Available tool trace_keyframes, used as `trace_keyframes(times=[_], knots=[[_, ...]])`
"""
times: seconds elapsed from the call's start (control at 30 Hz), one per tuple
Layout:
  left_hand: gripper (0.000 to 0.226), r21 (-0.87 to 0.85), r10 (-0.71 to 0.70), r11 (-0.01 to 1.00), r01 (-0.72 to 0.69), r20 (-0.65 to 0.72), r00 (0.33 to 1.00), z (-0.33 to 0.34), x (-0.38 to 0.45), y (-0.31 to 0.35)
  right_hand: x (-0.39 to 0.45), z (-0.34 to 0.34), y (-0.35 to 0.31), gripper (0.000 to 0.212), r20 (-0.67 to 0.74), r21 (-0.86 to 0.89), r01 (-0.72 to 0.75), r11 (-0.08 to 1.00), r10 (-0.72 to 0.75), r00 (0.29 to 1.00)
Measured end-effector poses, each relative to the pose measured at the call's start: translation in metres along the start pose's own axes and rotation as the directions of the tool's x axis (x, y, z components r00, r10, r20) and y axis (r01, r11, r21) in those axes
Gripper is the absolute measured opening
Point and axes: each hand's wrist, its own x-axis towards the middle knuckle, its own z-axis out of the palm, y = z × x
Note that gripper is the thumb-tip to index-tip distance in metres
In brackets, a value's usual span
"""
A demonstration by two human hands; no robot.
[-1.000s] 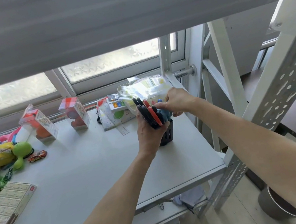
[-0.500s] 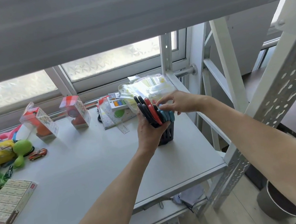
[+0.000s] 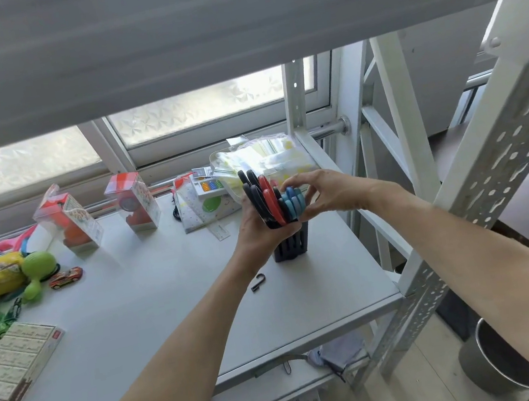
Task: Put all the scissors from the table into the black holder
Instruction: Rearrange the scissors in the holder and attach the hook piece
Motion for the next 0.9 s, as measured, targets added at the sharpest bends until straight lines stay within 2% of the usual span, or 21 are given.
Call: trace_keyframes(times=[0.1,0.23,0.3,0.47,0.57,0.63,0.7,0.8,0.9], knots=[[0.07,0.032,0.003,0.999,-0.002,-0.028,1.0,-0.003,0.001,-0.001,0.003,-0.001,-0.002,0.068,0.015,0.002,-0.012,1.0,0.012,1.0],[0.078,0.019,-0.007,1.0,0.009,-0.103,0.995,-0.001,0.002,0.0,0.008,0.002,0.002,0.068,0.029,-0.017,-0.052,0.999,0.052,0.998],[0.08,0.021,-0.011,1.0,0.013,-0.087,0.996,-0.001,0.003,0.001,0.009,0.006,0.007,0.069,0.013,-0.031,-0.05,0.998,0.05,0.999],[0.1,0.035,-0.01,0.999,0.008,0.073,0.997,-0.017,0.002,0.01,0.006,0.01,0.013,0.083,0.017,0.008,-0.037,0.999,0.037,0.999],[0.13,-0.015,0.033,0.999,-0.032,0.086,0.996,-0.031,0.004,0.022,0.005,0.011,0.015,0.086,0.002,0.107,-0.024,0.994,0.024,1.0],[0.137,0.014,0.07,0.997,-0.071,0.078,0.994,-0.038,0.009,0.029,0.005,0.014,0.016,0.082,0.009,0.166,-0.002,0.986,0.0,1.0],[0.123,0.033,0.062,0.997,-0.066,0.096,0.993,-0.043,0.012,0.034,0.008,0.018,0.019,0.075,0.0,0.178,0.011,0.984,-0.011,1.0],[0.087,0.04,0.045,0.998,-0.05,0.116,0.992,-0.044,0.014,0.039,0.01,0.024,0.021,0.069,-0.054,0.17,0.014,0.985,-0.005,0.999],[0.078,0.092,0.059,0.993,-0.071,0.125,0.99,-0.042,0.017,0.043,0.009,0.027,0.023,0.068,-0.082,0.148,0.014,0.989,-0.002,0.997]])
